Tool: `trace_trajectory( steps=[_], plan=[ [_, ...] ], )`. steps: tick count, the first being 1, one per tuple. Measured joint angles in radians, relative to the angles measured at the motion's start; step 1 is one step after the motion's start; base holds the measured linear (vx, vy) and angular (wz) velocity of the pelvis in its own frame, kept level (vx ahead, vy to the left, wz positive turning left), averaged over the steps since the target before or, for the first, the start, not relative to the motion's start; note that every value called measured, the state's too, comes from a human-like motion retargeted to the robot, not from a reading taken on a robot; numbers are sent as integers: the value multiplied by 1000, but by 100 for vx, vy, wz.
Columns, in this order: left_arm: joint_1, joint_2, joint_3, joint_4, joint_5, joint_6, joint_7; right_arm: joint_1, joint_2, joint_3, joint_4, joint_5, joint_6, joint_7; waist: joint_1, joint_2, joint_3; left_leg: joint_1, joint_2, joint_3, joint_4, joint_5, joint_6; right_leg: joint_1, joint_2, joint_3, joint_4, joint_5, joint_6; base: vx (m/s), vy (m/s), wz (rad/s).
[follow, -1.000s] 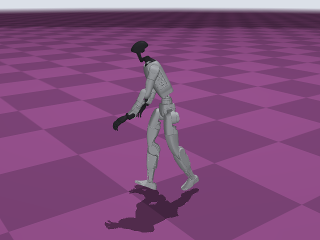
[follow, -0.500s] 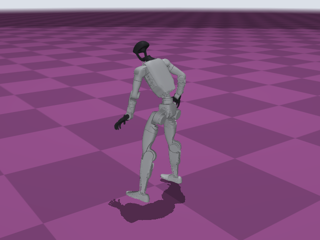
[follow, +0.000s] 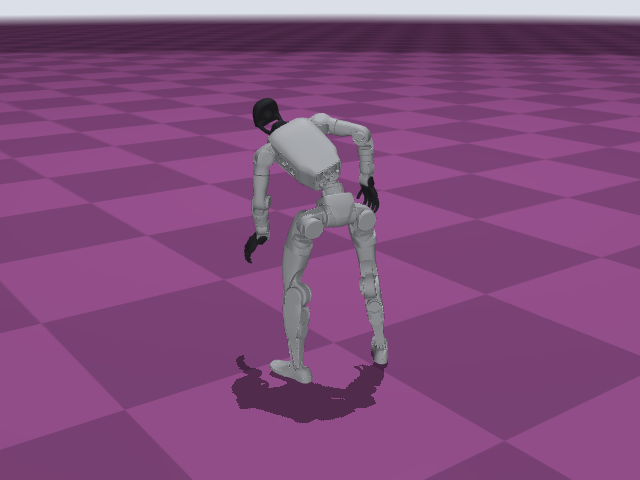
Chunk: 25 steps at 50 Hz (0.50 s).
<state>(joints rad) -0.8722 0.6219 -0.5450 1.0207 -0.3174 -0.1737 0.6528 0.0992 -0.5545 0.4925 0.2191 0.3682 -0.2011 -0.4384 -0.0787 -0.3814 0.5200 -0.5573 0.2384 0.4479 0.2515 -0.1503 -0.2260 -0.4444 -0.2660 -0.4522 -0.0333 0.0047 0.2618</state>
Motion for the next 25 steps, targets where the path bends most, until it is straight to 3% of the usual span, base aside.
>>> trace_trajectory(
  steps=[8, 10, 14, 16, 18, 20, 25],
  plan=[
    [293, -90, 174, -113, -344, -74, -151, -50, 25, -100, -110, -61, 16, -13, 58, 98, 0, 160, -41, 133, 3, -57, 26, 147, -29, -273, -53, 8, -4, 4, 18, -70],
    [400, -139, 235, -137, -280, -46, -198, -10, -43, -153, -125, -322, 71, -37, 90, 162, 0, 208, -20, 165, 64, -96, 31, 205, -23, -356, -47, -11, -15, 10, 7, -95],
    [582, -187, 341, -216, -511, -69, -222, 11, 7, -213, -160, -108, 36, 19, 121, 224, 0, 316, 6, 254, 50, -104, 26, 234, -25, -453, 73, -96, -50, 12, 0, -114],
    [647, -205, 380, -206, -531, -52, -242, 12, 3, -236, -159, -116, 45, 24, 132, 251, 0, 359, 16, 297, 58, -99, 27, 269, 7, -468, 32, -104, -74, 11, -11, -113],
    [712, -217, 426, -179, -552, -23, -262, 5, 14, -261, -145, -112, 62, 45, 164, 267, -11, 410, 42, 360, 79, -110, 40, 243, -15, -441, 159, -181, -79, 17, -15, -145],
    [783, -227, 456, -147, -522, -3, -289, -20, 19, -254, -117, -120, 69, 43, 133, 284, -20, 458, 44, 374, 88, -105, 39, 314, 23, -442, 67, -190, -102, 22, -19, -73],
    [934, -264, 585, -56, -574, 2, -303, -129, 64, -207, 9, -87, 52, 1, 102, 287, -98, 539, 79, 435, 139, -73, 69, 349, 34, -349, 72, -244, -122, 24, -31, -80]
  ],
)
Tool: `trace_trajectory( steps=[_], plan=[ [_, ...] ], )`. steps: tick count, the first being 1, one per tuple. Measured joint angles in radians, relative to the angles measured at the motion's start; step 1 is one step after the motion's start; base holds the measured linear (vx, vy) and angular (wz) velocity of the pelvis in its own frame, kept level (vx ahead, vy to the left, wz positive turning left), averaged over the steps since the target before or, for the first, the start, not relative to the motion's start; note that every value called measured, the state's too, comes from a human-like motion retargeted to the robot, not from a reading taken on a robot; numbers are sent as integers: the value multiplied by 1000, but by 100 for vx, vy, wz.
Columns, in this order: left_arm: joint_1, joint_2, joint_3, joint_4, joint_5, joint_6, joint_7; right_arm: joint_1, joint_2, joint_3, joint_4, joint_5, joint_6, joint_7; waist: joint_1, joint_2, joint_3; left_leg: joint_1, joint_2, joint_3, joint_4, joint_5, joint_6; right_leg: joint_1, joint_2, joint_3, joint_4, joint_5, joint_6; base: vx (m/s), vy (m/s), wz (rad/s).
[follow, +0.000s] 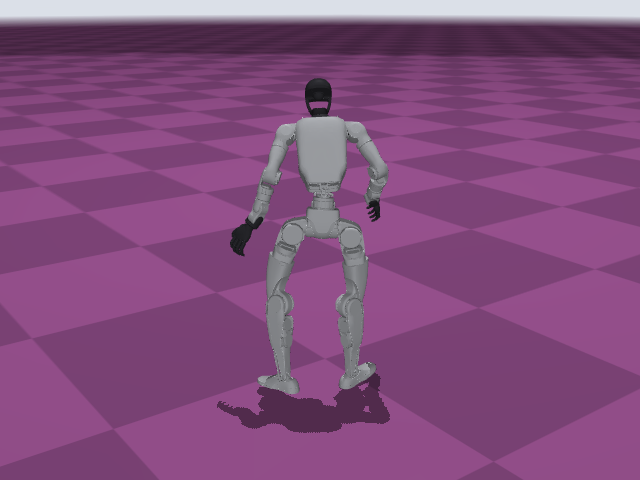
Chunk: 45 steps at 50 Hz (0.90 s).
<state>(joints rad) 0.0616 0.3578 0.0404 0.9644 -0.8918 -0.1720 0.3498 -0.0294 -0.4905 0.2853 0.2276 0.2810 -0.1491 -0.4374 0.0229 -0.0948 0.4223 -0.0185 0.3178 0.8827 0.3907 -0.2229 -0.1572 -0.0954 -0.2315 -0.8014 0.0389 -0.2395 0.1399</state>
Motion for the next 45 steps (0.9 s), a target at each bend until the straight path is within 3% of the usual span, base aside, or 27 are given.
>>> trace_trajectory(
  steps=[2, 3, 4, 5, 7, 10, 12, 17, 20, 27, 30, 35, 37, 42, 45],
  plan=[
    [57, -4, 54, 36, 18, 34, -9, -38, -28, 30, 41, -198, 45, -8, 30, -21, -64, 10, 26, 56, 60, 18, 55, -97, -56, 83, 190, -79, 6, 29, -39, -133],
    [84, -14, 66, 48, 27, 44, -22, -54, -18, 37, 51, -158, 45, 34, 14, -19, -77, 16, 38, 42, 95, 33, 75, -41, -23, 95, 88, -59, -21, 33, -39, -98],
    [105, -20, 80, 62, 38, 51, -30, -81, -31, 56, 71, -249, 62, 53, 18, -20, -85, 11, 57, 13, 147, 39, 98, -22, -8, 121, 71, -63, -33, 33, -39, -105],
    [121, -24, 95, 76, 49, 56, -37, -114, -54, 80, 97, -407, 88, 61, 32, -21, -92, 2, 81, -25, 209, 41, 122, -22, -4, 152, 97, -79, -37, 33, -38, -152],
    [156, -40, 97, 93, 56, 30, -55, -146, -41, 91, 102, -365, 25, 84, 67, -13, -100, -57, 74, -229, 319, 33, 110, 15, 36, 230, 71, -84, -49, 37, -33, -202],
    [196, -70, 91, 100, -15, 31, -56, -168, -9, 99, 82, -231, 19, 81, 156, -10, -116, -134, -68, -559, 398, 18, 62, 37, 67, 373, 87, -90, -31, 39, -26, -237],
    [216, -90, 102, 99, -53, 20, -53, -212, 15, 122, 109, -200, 19, 73, 197, -20, -125, -161, -144, -652, 436, 12, 56, 56, 75, 456, 101, -96, -18, 41, -21, -219],
    [195, -132, 90, 3, -120, 2, -45, -316, 43, 149, 125, -209, 37, 64, 297, -25, -99, -227, -185, -591, 450, -31, 165, 96, 86, 632, 125, -112, -17, 39, -14, -192],
    [172, -136, 46, -124, -116, -29, -24, -352, 44, 154, 104, -253, 48, 64, 362, -11, -73, -259, -206, -549, 334, -38, 185, 94, 96, 722, 186, -128, -3, 40, -4, -175],
    [116, -39, -85, -431, 165, -86, 25, -379, 96, 173, 125, -254, 26, 56, 411, 47, -72, -267, -211, -514, -188, 62, 70, 227, 163, 856, 126, -154, -22, 45, 6, -127],
    [86, 24, -124, -532, 273, -94, 44, -360, 118, 191, 125, -261, 20, 70, 403, 43, -100, -255, -187, -431, -340, 80, 23, 267, 173, 878, 120, -170, -21, 53, 13, -88],
    [6, 97, -169, -637, 326, -92, 52, -300, 145, 216, 128, -264, 21, 119, 359, 5, -144, -215, -150, -374, -280, 154, 39, 358, 174, 870, 127, -144, -42, 60, 18, -26],
    [-41, 107, -192, -641, 314, -87, 39, -261, 154, 215, 134, -253, 23, 146, 328, -2, -153, -207, -140, -417, -202, 125, 46, 386, 182, 839, 175, -86, -49, 63, 23, 62],
    [-117, 89, -243, -633, 320, -69, 39, -151, 180, 222, 143, -217, 27, 203, 294, 29, -169, -114, -104, -500, -127, 23, 72, 280, 190, 661, 605, 126, -63, 61, 22, 58],
    [-127, 73, -251, -638, 350, -61, 49, -130, 173, 243, 129, -236, 30, 248, 278, 31, -199, -90, -107, -533, -138, -1, 81, 110, 121, 527, 897, 114, -110, 52, 17, 50]
  ],
)
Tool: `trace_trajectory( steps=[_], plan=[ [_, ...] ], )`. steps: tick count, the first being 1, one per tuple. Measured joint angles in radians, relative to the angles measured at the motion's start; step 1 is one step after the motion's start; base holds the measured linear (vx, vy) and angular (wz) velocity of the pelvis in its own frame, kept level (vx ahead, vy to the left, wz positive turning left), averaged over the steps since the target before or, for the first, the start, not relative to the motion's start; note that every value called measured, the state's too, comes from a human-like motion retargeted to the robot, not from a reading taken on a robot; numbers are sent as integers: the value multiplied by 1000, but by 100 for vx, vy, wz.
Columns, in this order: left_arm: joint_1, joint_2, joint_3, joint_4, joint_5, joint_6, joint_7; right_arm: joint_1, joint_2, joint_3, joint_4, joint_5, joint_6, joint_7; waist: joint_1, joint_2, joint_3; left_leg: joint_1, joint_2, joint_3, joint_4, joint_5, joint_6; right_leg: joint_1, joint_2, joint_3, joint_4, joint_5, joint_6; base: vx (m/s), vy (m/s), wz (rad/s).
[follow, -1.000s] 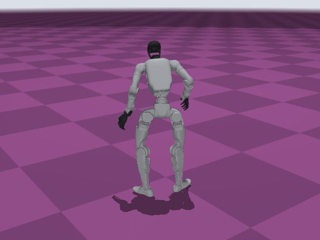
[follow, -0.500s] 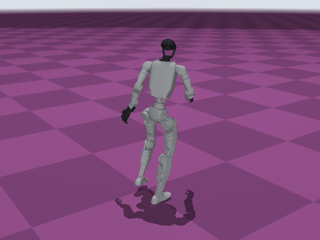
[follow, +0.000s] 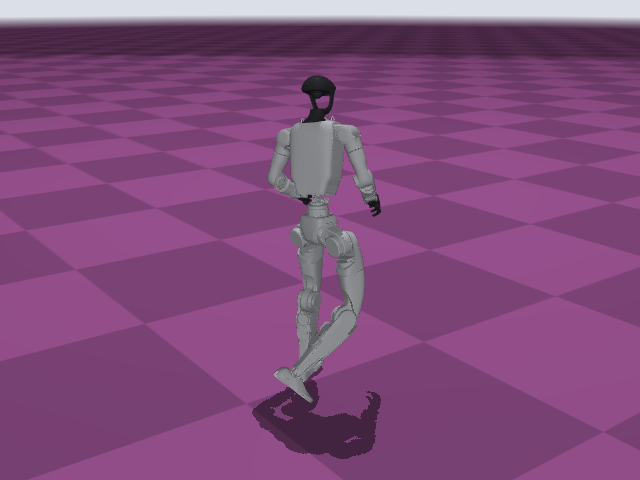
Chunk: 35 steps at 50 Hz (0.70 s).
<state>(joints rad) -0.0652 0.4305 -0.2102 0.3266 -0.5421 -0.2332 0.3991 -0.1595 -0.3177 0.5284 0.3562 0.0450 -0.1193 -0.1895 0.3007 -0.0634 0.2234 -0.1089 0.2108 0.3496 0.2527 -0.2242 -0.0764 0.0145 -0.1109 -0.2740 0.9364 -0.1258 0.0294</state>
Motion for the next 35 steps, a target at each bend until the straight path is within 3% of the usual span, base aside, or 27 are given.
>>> trace_trajectory(
  steps=[2, 5, 8, 11, 15, 19, 25, 30, 35],
  plan=[
    [19, -18, 20, 1, -16, -10, -8, -9, 15, 14, 7, 26, -6, 5, -15, 3, -5, 37, 6, -17, -13, -18, -21, -70, -8, -41, 70, -59, -35, 51, 10, 52],
    [68, -51, 47, 23, -46, -14, -50, -22, 20, 25, 5, 13, -9, 41, -54, 10, -2, 80, 4, -67, -25, -33, -74, -152, 13, -69, 36, -112, -37, 49, 7, 84],
    [113, -93, 75, 100, -101, -17, -79, -40, 25, 29, -4, 6, -14, 37, -83, 13, 18, 112, -4, -127, -17, -54, -119, -198, 20, -103, -127, -117, -26, 47, 1, 100],
    [138, -134, 109, 230, -169, -14, -93, -62, 18, 26, -27, -13, -23, -4, -98, -1, 55, 132, -37, -182, 4, -88, -119, -221, -5, -131, -372, -86, -12, 46, -4, 115],
    [156, -167, 185, 456, -274, -18, -107, -105, 0, 13, -66, -57, -43, -78, -119, -39, 134, 161, -105, -278, 40, -150, -75, -234, -70, -105, -721, 2, 66, 48, -13, 148],
    [181, -155, 284, 683, -340, -19, -139, -157, -66, -14, -162, -138, -60, -135, -108, -27, 214, 206, -115, -370, 38, -195, -75, -248, -133, -61, -984, 49, 152, 51, -24, 132],
    [298, -68, 451, 921, -344, -10, -206, -265, -312, -98, -408, -301, -97, -168, -96, 76, 292, 210, -32, -473, 96, -265, -121, -351, -249, -124, -1022, 31, 212, 51, -34, 101],
    [432, 46, 589, 1041, -289, -1, -229, -376, -628, -180, -626, -401, -99, -253, -80, 167, 297, 150, 78, -500, 215, -335, -152, -464, -317, -198, -1024, -28, 232, 54, -54, 50],
    [506, 174, 688, 1103, -262, 1, -211, -472, -920, -207, -810, -437, -95, -374, -53, 212, 297, 104, 218, -452, 290, -343, -166, -581, -339, -291, -1024, -133, 232, 58, -77, 16]
  ],
)
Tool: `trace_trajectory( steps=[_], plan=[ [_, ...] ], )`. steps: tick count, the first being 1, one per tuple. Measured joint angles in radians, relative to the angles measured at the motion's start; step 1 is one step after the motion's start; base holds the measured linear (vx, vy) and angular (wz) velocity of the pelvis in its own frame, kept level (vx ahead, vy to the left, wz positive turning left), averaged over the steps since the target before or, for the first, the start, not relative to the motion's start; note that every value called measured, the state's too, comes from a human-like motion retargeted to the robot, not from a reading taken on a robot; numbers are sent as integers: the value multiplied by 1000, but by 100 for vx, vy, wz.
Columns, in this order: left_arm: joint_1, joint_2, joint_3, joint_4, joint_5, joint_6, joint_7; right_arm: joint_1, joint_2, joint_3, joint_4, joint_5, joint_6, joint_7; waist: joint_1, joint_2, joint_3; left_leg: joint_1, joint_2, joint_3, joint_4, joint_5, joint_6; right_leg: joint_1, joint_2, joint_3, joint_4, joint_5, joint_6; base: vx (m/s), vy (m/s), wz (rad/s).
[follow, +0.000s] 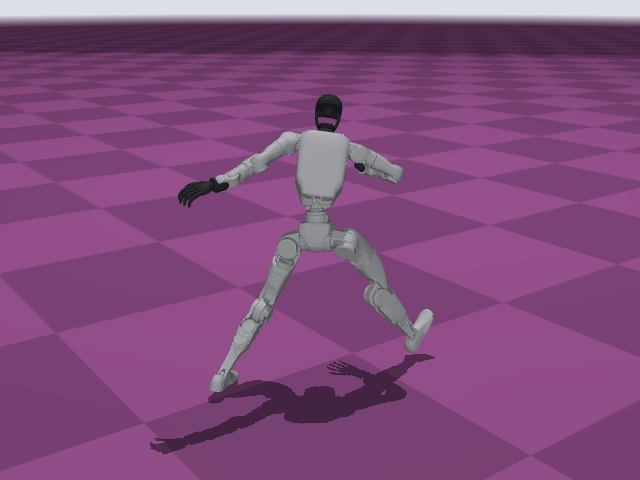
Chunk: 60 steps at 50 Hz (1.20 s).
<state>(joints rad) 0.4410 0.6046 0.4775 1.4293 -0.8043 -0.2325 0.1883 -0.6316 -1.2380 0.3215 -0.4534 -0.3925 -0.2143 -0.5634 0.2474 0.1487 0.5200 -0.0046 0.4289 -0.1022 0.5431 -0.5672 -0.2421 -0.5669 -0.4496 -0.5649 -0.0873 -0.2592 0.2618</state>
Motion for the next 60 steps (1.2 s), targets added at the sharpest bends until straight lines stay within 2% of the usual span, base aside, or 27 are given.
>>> trace_trajectory(
  steps=[2, 3, 5, 7, 8, 10, 12, 14, 15, 17, 19, 22, 25, 28, 30, 35, 38, 41, 42, 44, 46, 48, 53, 55, 57, 60],
  plan=[
    [13, 31, 22, -5, -5, 42, 21, -10, -63, 0, -59, 24, 13, -8, 8, 0, 0, 2, 59, 33, 7, 40, 4, -27, 11, -29, 0, -23, 0, 68, -91, 21],
    [11, 54, 33, -17, -8, 90, 39, -7, -104, 6, -120, 55, 31, -21, -8, -5, 0, 1, 69, 39, 4, 77, 12, -35, 1, -42, 0, -2, 0, 76, -88, 42],
    [2, 57, 43, -39, -12, 122, 57, 24, -145, 15, -217, 88, 25, -21, -46, -2, 0, 7, 84, 55, 13, 177, 43, -33, -19, -63, 0, 120, 0, 85, -79, 40],
    [-4, 26, 53, -51, -39, 136, 57, 76, -104, 41, -289, 114, 4, 9, -98, -12, 0, -6, 103, 87, 48, 327, 90, -50, -13, -56, 28, 291, -40, 83, -78, -31],
    [-24, -14, 51, -54, -56, 137, 67, 115, -99, 40, -315, 132, -11, 15, -115, 9, 0, -21, 129, 112, 73, 409, 107, -78, 14, -51, 70, 352, -74, 76, -85, -95],
    [-76, -95, 44, -48, -22, 180, 88, 251, -60, -19, -365, 188, -34, 9, -162, 24, 0, -46, 171, 157, 100, 576, 102, -236, -4, -25, 412, 312, -65, 76, -86, -136],
    [-138, -180, -4, -36, -125, 139, 96, 396, 17, -42, -372, 193, -58, 21, -215, 41, 0, -105, 171, 121, 165, 697, 88, -266, 126, -1, 378, 349, -134, 74, -77, -183],
    [-244, -254, -60, -12, -153, 121, 142, 554, 86, -87, -364, 207, -69, 7, -288, 39, 0, -174, 78, 14, 235, 746, 38, -342, 189, 45, 456, 305, -153, 79, -59, -167],
    [-312, -287, -90, 1, -163, 110, 175, 632, 119, -111, -356, 212, -72, 1, -326, 33, 0, -216, 10, -44, 281, 740, 14, -382, 215, 74, 486, 282, -163, 79, -47, -158],
    [-486, -316, -148, 12, -192, 91, 290, 760, 183, -148, -331, 214, -64, -18, -393, 9, 0, -315, -93, -57, 395, 646, 10, -456, 258, 128, 549, 237, -171, 74, -40, -168],
    [-707, -281, -147, 44, -247, 61, 382, 850, 238, -164, -291, 226, -73, -29, -441, -23, 0, -429, -128, 41, 513, 519, 67, -471, 330, 181, 500, 223, -185, 65, -33, -189],
    [-1070, -136, -160, 51, -360, 23, 504, 925, 295, -158, -232, 238, -67, -34, -517, -111, 0, -582, -143, 228, 630, 339, 171, -471, 391, 258, 465, 200, -159, 63, -23, -156],
    [-1450, 60, -246, -6, -475, -20, 504, 979, 324, -138, -184, 261, -63, -9, -595, -214, 0, -740, -204, 306, 668, 223, 225, -449, 406, 326, 472, 168, -115, 60, -13, -101],
    [-1854, 221, -459, -59, -551, -48, 371, 996, 323, -120, -127, 312, -61, 53, -665, -306, 0, -896, -255, 307, 629, 186, 233, -411, 401, 366, 527, 111, -91, 59, -7, -72],
    [-2119, 271, -625, -67, -578, -57, 290, 1010, 308, -128, -87, 348, -61, 90, -686, -345, 0, -979, -265, 303, 566, 189, 230, -377, 403, 385, 573, 71, -86, 61, -4, -93],
    [-2600, 207, -977, -49, -599, -87, 299, 1059, 298, -202, 7, 403, -57, 91, -619, -367, 0, -1057, -216, 342, 217, 338, 199, -287, 439, 449, 723, -13, -78, 69, 6, -143],
    [-2706, 158, -1206, -52, -370, -17, 348, 1080, 329, -240, 55, 412, -48, 89, -531, -360, 0, -969, -171, 431, -159, 444, 137, -211, 479, 510, 810, -47, -58, 80, 21, -194],
    [-2736, 155, -1228, -85, -482, -42, 291, 1066, 379, -227, 105, 398, -40, 100, -444, -348, 0, -823, -130, 551, -536, 541, 34, -93, 531, 580, 866, -83, -43, 88, 36, -209],
    [-2727, 166, -1247, -85, -480, -37, 270, 1065, 394, -225, 121, 391, -36, 105, -423, -338, 0, -786, -118, 587, -613, 549, 6, -49, 541, 602, 878, -93, -38, 89, 47, -167],
    [-2707, 194, -1266, -77, -474, -25, 248, 1058, 423, -220, 144, 382, -27, 118, -406, -323, 0, -755, -101, 642, -630, 496, -20, 29, 537, 645, 896, -104, -29, 86, 54, -125],
    [-2688, 230, -1267, -61, -481, -10, 231, 1043, 444, -212, 165, 374, -13, 139, -395, -311, 0, -701, -94, 691, -630, 454, -16, 100, 529, 689, 910, -101, -22, 86, 55, -112],
    [-2667, 275, -1260, -43, -496, 4, 210, 1024, 453, -198, 181, 368, 2, 172, -382, -306, 0, -626, -94, 712, -629, 464, -2, 170, 522, 749, 919, -89, -13, 87, 55, -127],
    [-2605, 386, -1270, -62, -483, -8, 200, 995, 473, -167, 181, 358, 31, 252, -359, -349, 0, -552, -87, 573, -458, 671, 33, 370, 511, 954, 877, -48, 0, 87, 47, -92],
    [-2562, 413, -1279, -123, -446, -36, 240, 979, 501, -157, 183, 357, 46, 258, -364, -393, 0, -593, -100, 532, -282, 650, 70, 437, 469, 1000, 840, -18, 0, 81, 36, 6],
    [-2483, 431, -1279, -227, -376, -67, 283, 956, 540, -130, 191, 356, 58, 248, -356, -430, 0, -652, -104, 525, -86, 559, 99, 472, 417, 1007, 810, 29, 0, 70, 44, 10],
    [-2293, 447, -1242, -417, -228, -96, 309, 908, 598, -68, 209, 345, 63, 238, -310, -451, 0, -694, -113, 545, 42, 478, 132, 462, 349, 983, 771, 141, 0, 52, 57, -20]
  ],
)
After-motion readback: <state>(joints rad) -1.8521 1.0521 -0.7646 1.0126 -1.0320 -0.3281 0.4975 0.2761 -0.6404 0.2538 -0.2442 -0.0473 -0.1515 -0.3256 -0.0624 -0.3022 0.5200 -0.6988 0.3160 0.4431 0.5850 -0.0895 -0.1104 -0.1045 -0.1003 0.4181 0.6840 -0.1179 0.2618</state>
